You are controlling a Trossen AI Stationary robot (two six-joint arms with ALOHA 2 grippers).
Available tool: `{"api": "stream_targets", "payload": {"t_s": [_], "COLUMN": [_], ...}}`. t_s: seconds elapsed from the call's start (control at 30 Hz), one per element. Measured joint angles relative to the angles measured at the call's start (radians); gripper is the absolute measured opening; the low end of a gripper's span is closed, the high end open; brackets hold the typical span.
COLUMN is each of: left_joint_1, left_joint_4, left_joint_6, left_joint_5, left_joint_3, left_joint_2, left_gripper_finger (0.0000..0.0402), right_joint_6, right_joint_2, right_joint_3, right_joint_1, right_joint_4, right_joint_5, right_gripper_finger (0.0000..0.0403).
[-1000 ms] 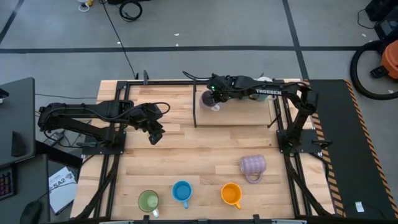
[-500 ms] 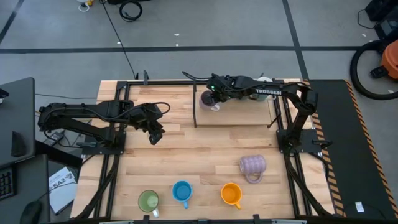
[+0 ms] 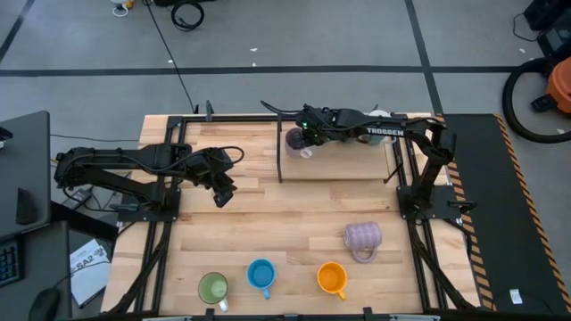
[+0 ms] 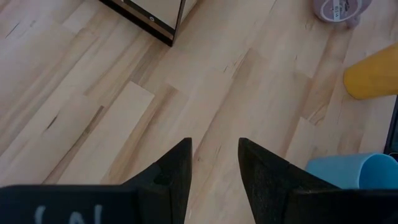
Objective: Place coffee mugs
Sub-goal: Put the purple mug on the shelf
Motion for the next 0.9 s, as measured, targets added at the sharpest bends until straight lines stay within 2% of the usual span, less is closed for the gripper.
{"api": "stream_targets", "payload": {"t_s": [0.43, 0.9], "left_joint_1": [0.000, 0.000], "left_joint_4": [0.000, 0.000], "left_joint_6": [0.000, 0.000], "left_joint_5": [0.000, 0.000], "left_joint_3": [0.000, 0.000], "left_joint_2": [0.000, 0.000], "left_gripper_finger": [0.0137, 0.0137], "right_joint_6": [-0.008, -0.048], "right_joint_2": [0.000, 0.000], "right_joint_3": [-0.001, -0.001], "right_joint_1": [0.000, -0.024], "right_joint_4": [0.002, 0.006], "right_joint_5": [0.001, 0.001], "right_gripper_finger": [0.0116, 0.0116]}}
